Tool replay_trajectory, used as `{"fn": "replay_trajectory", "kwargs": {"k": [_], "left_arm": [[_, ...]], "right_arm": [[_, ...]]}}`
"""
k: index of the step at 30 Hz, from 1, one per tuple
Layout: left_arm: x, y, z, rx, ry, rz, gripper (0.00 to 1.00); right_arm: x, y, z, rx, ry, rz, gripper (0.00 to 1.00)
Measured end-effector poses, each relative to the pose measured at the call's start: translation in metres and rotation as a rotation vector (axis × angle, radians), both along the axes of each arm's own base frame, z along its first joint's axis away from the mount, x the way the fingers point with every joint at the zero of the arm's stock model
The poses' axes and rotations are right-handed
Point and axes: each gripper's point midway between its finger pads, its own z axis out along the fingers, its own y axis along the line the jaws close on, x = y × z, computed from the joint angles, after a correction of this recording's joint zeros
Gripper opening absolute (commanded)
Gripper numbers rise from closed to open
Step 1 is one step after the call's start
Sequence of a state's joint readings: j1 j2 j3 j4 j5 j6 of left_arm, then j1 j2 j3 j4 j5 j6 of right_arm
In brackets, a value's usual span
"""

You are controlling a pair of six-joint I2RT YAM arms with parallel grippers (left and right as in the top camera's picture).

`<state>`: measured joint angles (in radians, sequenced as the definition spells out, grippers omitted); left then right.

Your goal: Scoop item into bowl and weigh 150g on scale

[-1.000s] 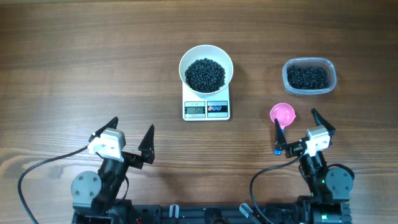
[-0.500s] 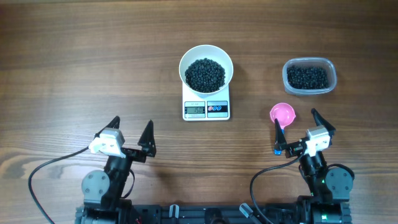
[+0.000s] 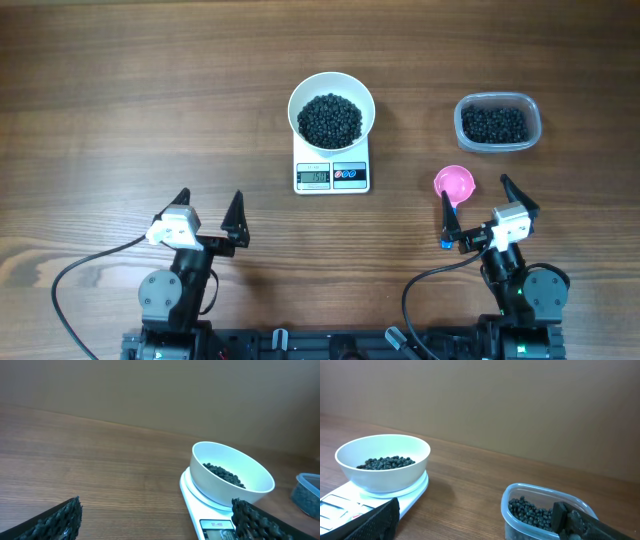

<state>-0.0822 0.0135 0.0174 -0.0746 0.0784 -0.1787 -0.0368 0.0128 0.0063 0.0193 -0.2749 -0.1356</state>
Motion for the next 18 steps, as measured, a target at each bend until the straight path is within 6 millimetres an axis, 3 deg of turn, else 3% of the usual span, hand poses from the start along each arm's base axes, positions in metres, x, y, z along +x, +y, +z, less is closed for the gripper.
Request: {"fn": "replay_trajectory", "kwargs": {"k": [18], "left_arm": [[0.0006,0.0046,0.0000,-0.032,0.005,0.021,1.00]], "right_arm": [[0.0000,0.0001,0.0000,0.000,0.000,0.000,1.00]]}}
